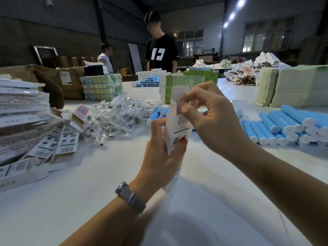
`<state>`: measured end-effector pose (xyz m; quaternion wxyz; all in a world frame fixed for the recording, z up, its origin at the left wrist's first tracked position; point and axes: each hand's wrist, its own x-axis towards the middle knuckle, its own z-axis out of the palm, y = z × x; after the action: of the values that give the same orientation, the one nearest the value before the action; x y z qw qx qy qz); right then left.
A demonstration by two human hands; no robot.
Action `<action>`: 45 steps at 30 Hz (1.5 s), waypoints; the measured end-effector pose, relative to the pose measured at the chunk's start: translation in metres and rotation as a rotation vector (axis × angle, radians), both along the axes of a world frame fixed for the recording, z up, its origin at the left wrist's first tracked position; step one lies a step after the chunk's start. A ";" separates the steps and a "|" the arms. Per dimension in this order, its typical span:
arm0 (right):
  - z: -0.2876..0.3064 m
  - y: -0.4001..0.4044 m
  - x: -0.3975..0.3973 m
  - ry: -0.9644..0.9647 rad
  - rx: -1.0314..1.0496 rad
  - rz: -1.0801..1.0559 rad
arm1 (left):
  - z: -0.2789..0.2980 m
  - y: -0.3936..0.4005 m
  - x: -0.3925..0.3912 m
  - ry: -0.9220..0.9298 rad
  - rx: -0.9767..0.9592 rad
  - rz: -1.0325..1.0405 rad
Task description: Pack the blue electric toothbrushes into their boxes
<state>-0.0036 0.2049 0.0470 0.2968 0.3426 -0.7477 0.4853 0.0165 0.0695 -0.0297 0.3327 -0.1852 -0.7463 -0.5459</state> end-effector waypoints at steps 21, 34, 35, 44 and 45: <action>-0.083 -0.193 -0.116 -0.202 0.843 -0.012 | 0.016 -0.085 -0.024 -0.058 0.565 0.728; -0.088 -0.196 -0.134 -0.296 0.753 -0.182 | 0.010 -0.080 -0.026 -0.030 0.444 0.681; -0.087 -0.188 -0.131 -0.318 0.660 -0.143 | 0.009 -0.079 -0.026 -0.028 0.434 0.661; -0.027 -0.084 -0.078 -0.387 -0.025 0.125 | 0.006 -0.053 -0.022 -0.035 0.274 0.414; -0.021 -0.071 -0.070 -0.377 -0.062 0.157 | 0.008 -0.048 -0.019 -0.031 0.261 0.370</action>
<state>-0.0737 0.1344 0.0261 0.1234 0.2937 -0.7456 0.5854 -0.0026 0.0214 -0.0216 0.4366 0.0078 -0.6957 -0.5704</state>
